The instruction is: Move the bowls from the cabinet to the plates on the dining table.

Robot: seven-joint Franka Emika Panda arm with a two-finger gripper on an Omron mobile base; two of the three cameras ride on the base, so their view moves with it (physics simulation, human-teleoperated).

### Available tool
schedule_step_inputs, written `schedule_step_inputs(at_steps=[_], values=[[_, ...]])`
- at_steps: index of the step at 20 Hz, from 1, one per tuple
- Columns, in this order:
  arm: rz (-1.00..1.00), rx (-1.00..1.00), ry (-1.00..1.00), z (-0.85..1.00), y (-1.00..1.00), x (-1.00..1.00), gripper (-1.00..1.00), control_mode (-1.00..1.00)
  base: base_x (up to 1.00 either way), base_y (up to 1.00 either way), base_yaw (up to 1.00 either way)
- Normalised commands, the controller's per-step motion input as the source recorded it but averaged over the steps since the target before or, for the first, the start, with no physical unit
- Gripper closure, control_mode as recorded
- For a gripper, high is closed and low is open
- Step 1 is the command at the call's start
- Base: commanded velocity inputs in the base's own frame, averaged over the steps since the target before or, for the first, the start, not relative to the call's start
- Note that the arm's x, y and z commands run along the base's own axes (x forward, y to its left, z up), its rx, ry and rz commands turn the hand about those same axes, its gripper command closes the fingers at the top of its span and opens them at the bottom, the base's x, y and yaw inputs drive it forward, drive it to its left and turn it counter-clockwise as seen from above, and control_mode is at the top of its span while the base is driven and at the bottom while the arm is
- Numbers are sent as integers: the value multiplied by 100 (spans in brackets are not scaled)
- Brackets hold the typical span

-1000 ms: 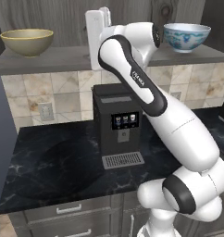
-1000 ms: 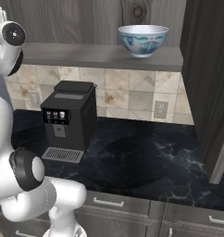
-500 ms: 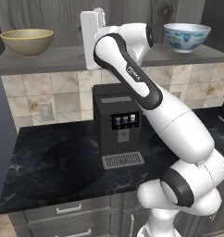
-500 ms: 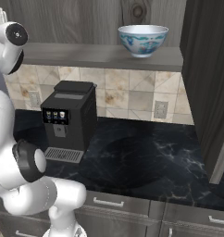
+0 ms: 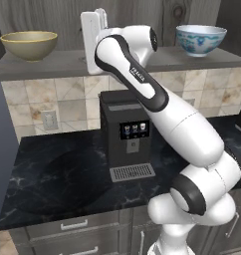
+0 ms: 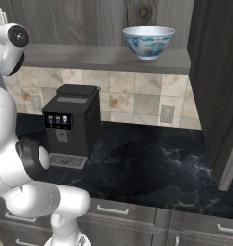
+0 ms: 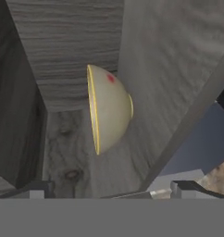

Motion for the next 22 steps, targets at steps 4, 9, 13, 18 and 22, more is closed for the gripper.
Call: schedule_step_inputs(at_steps=[4,9,13,18,22], values=[[0,0,0,-2,18,18,-100,-100,0,0,0],[0,0,0,0,13,17,-100,-100,0,0,0],[0,0,0,0,10,17,-100,-100,0,0,0],[0,0,0,-2,11,16,-100,-100,0,0,0],[0,0,-1,-2,12,17,-100,-100,0,0,0]])
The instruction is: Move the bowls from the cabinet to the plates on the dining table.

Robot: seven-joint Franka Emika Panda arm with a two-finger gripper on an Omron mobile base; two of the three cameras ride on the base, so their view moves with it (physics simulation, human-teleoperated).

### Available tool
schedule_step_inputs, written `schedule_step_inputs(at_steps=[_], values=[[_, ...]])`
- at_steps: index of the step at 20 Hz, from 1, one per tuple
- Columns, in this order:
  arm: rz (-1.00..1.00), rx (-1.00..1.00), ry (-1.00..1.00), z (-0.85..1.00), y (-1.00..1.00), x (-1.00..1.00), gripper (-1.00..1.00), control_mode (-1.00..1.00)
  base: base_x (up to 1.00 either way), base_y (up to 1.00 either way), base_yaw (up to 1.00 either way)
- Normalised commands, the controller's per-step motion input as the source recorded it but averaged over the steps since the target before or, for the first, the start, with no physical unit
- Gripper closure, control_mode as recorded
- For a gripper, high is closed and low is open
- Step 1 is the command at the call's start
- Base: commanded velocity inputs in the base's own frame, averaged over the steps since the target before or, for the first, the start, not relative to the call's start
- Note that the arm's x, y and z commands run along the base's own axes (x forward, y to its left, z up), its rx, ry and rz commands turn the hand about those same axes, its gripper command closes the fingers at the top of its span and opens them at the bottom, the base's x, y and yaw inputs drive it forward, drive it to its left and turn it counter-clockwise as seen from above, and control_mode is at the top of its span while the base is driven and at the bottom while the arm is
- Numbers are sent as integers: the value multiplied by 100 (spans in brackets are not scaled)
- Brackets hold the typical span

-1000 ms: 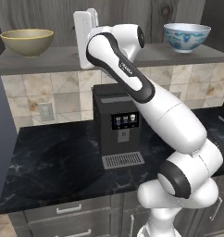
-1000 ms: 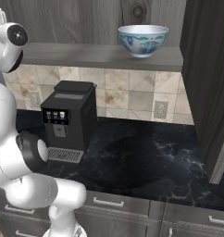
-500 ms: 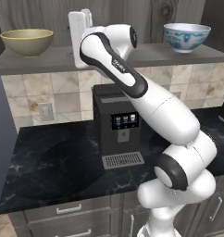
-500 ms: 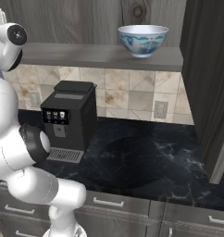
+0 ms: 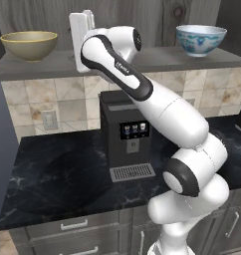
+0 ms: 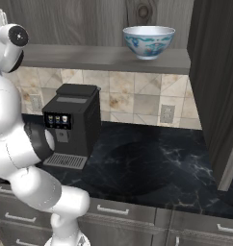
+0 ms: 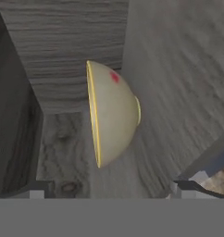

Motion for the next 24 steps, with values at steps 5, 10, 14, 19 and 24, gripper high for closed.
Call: schedule_step_inputs(at_steps=[5,10,14,19,24], values=[[0,0,-1,-3,16,17,-100,-100,0,0,0],[0,0,-1,-4,20,18,-100,-100,0,0,0],[0,0,3,0,11,25,-100,-100,0,0,0],[0,0,3,-1,10,27,-100,-100,0,0,0],[0,0,1,-1,14,22,-100,-100,0,0,0]])
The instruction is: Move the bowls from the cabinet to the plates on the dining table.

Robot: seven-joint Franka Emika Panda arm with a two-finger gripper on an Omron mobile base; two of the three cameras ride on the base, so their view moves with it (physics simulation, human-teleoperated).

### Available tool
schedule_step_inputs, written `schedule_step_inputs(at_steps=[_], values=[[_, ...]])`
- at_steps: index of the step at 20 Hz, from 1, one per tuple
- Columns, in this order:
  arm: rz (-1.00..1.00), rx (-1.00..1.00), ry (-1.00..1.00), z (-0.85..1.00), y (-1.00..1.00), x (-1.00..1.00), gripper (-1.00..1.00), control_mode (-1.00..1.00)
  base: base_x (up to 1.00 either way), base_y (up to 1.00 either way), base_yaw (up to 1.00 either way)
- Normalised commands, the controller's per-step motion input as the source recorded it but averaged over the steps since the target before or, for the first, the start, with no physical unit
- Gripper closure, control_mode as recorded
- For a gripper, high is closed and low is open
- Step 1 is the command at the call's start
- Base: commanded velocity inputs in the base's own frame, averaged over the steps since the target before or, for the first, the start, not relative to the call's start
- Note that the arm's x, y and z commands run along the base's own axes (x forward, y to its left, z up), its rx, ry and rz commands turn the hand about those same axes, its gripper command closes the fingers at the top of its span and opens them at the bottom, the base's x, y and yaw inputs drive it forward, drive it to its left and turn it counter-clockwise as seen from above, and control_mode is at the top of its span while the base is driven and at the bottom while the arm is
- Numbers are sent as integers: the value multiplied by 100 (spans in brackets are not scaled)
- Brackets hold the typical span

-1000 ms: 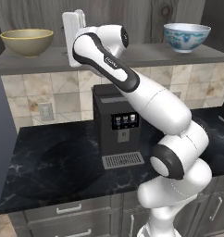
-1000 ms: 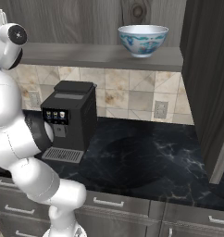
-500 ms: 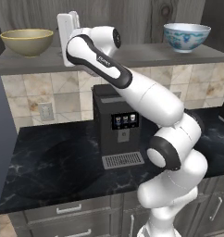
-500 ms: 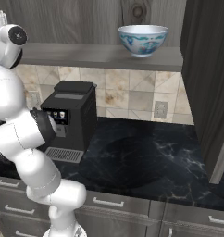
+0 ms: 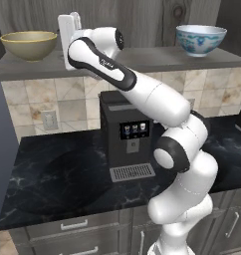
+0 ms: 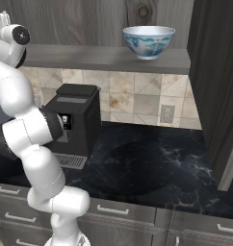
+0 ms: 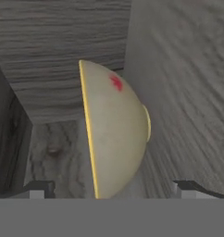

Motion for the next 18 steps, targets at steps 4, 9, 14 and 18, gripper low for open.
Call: schedule_step_inputs(at_steps=[4,9,14,18], values=[[0,0,0,-4,18,17,-100,-100,0,0,0],[0,0,0,-4,14,18,-100,-100,0,0,0],[0,0,0,-3,10,20,-100,-100,0,0,0],[0,0,0,-6,11,19,-100,-100,0,0,0]])
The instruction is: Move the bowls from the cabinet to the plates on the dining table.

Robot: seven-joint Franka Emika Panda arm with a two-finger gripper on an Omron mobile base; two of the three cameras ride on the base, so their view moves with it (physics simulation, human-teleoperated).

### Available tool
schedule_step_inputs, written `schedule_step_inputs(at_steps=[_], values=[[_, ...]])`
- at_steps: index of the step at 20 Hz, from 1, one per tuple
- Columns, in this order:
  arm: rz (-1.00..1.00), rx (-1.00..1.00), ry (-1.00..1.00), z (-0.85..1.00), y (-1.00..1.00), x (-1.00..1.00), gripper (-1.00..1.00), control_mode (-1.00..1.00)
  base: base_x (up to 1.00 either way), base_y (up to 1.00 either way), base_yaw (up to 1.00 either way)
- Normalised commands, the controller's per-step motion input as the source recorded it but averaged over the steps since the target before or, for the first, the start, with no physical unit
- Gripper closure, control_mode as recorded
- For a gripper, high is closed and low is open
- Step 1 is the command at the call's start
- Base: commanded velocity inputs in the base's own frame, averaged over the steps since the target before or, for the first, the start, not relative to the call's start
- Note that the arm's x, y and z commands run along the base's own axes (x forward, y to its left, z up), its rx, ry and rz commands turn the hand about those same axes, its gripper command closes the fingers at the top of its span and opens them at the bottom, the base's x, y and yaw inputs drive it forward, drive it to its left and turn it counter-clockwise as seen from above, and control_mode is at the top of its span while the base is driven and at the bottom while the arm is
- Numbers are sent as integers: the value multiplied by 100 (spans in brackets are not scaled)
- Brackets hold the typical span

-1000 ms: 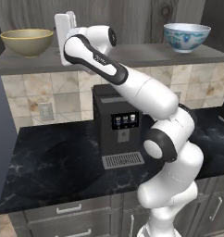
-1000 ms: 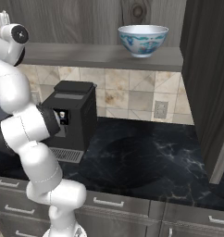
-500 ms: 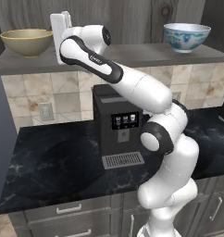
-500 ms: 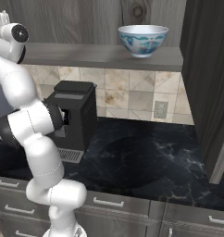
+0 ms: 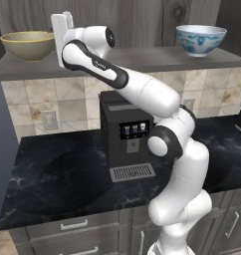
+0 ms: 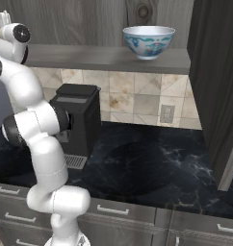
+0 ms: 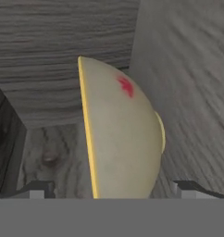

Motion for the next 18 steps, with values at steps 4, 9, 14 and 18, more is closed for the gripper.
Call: schedule_step_inputs(at_steps=[4,9,14,18], values=[[0,0,0,-9,14,17,-100,-100,0,0,0],[0,0,0,-10,16,17,-100,-100,0,0,0],[1,0,0,-14,12,14,-100,-100,0,0,0],[1,0,-2,-19,12,11,-100,-100,0,0,0]])
